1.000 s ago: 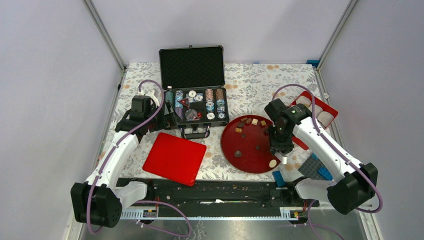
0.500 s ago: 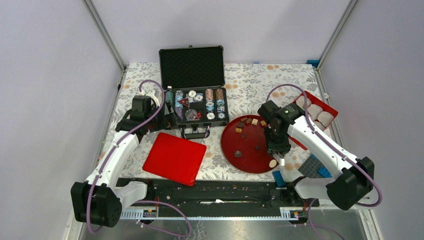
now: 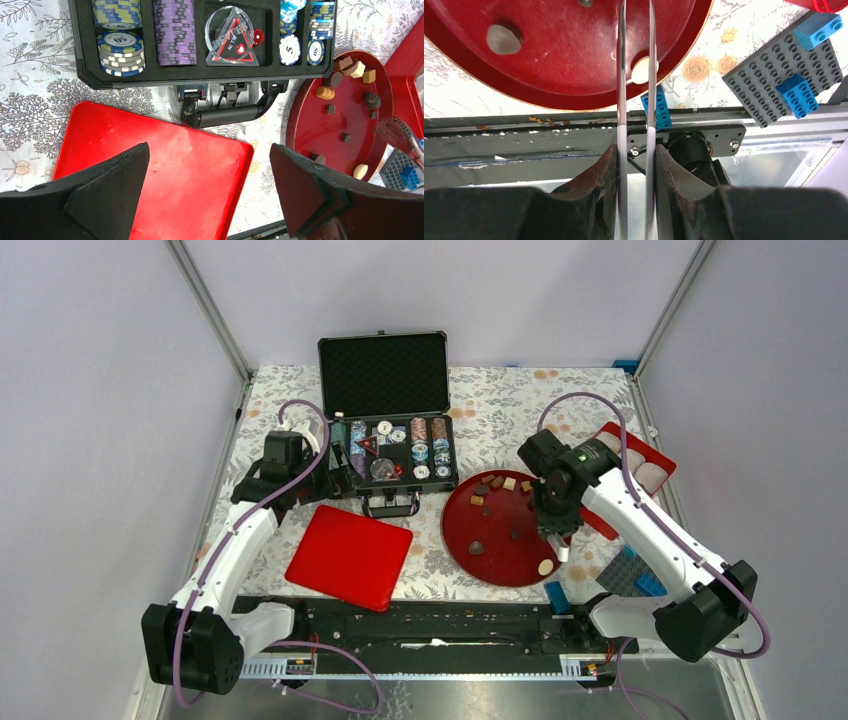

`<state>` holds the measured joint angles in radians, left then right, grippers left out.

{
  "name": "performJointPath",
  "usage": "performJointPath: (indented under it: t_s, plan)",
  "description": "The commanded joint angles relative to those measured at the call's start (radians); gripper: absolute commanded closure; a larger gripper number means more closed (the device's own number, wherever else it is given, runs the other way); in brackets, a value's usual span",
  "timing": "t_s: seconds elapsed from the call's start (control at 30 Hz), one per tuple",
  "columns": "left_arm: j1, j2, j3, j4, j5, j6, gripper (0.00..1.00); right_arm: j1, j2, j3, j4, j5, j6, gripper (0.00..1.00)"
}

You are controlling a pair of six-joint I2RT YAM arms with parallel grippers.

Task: Pack the chocolate

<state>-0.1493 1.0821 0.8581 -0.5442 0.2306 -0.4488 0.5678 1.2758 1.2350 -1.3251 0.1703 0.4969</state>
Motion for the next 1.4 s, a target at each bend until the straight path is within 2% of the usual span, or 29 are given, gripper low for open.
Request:
performJointPath:
  t_s: [0.0, 0.23, 0.43, 0.7, 1.0, 1.37]
  plan:
    - [-0.005, 0.000, 0.054, 0.036, -0.009, 0.011, 0.01, 0.009, -0.029, 0.095, 0.002, 0.080, 0.031, 0.83]
    - [-0.006, 0.001, 0.058, 0.036, -0.015, 0.015, 0.01, -0.043, -0.023, 0.217, -0.049, 0.287, -0.013, 0.80]
    - [-0.005, 0.015, 0.054, 0.036, -0.013, 0.017, 0.01, -0.277, -0.053, 0.169, 0.026, 0.230, -0.145, 0.79]
    - [-0.007, 0.057, 0.082, 0.030, -0.016, 0.023, 0.01, -0.416, -0.027, 0.032, 0.139, 0.155, -0.163, 0.79]
    - [-0.010, 0.079, 0.086, 0.028, -0.017, 0.022, 0.01, -0.446, -0.007, -0.036, 0.213, 0.146, -0.172, 0.77]
    - [-0.012, 0.067, 0.079, 0.027, -0.028, 0.025, 0.01, -0.446, 0.007, -0.042, 0.222, 0.157, -0.171, 0.63]
